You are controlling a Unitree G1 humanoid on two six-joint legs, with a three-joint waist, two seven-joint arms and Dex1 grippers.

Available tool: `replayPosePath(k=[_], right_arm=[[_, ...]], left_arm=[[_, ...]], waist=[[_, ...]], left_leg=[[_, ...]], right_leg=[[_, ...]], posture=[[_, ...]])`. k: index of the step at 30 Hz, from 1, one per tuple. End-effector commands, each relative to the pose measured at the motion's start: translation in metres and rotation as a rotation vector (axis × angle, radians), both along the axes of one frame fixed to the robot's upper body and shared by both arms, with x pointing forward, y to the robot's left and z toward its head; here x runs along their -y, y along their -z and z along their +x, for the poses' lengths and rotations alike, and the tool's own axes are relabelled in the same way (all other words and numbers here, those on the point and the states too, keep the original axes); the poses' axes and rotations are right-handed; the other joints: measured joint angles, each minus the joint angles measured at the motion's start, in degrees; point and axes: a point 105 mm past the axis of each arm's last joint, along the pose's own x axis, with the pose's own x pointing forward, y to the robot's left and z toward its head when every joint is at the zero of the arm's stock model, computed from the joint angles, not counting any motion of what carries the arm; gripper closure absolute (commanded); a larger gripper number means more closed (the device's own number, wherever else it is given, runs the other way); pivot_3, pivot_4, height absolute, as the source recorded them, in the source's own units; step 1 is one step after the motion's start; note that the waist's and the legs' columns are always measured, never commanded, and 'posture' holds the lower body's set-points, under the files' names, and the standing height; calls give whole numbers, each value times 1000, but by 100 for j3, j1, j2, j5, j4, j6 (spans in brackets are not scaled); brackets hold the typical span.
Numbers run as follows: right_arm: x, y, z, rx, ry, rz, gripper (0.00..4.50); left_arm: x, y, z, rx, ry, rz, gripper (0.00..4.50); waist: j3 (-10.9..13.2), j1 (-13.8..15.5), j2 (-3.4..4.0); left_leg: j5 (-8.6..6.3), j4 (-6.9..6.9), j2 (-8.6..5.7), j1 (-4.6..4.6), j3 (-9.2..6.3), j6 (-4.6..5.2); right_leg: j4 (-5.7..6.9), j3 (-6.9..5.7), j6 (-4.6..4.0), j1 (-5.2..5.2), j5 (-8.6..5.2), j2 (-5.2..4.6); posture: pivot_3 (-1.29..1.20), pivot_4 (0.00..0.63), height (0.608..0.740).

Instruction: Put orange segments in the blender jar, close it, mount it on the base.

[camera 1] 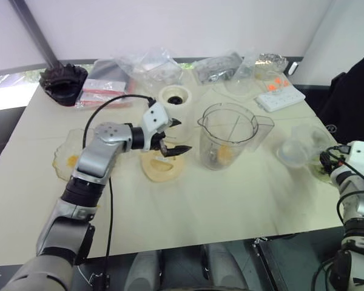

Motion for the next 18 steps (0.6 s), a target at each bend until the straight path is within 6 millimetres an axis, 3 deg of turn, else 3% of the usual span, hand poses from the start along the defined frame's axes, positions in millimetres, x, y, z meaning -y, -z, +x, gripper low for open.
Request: replayPosePath(k=[1, 2, 11, 18], right_arm=[[2, -15, 4, 64, 13, -8, 3986], [2, -15, 4, 66, 13, -7, 4479], [-4, -15, 5, 100, -3, 20, 4479], [-3, -39, 0, 229, 46, 87, 4479]], left_arm=[[2, -3, -12, 16, 57, 14, 0], [2, -3, -13, 16, 55, 14, 0], [-2, -9, -16, 9, 76, -4, 0], [-2, -11, -16, 8, 83, -10, 0]], waist=[[0, 1, 2], [0, 2, 2], [0, 0, 0], [1, 4, 2]], left_leg=[[0, -1, 0, 0, 1, 0], [0, -2, 0, 0, 1, 0], [0, 1, -2, 12, -4, 0], [0, -2, 1, 16, -5, 0]], right_leg=[[-1, 1, 0, 0, 0, 0], [-2, 1, 0, 0, 0, 0], [-9, 1, -1, 21, -1, -2], [-5, 2, -1, 21, -1, 4]], posture=[[0, 150, 740], [0, 150, 740], [0, 150, 740], [0, 150, 740]])
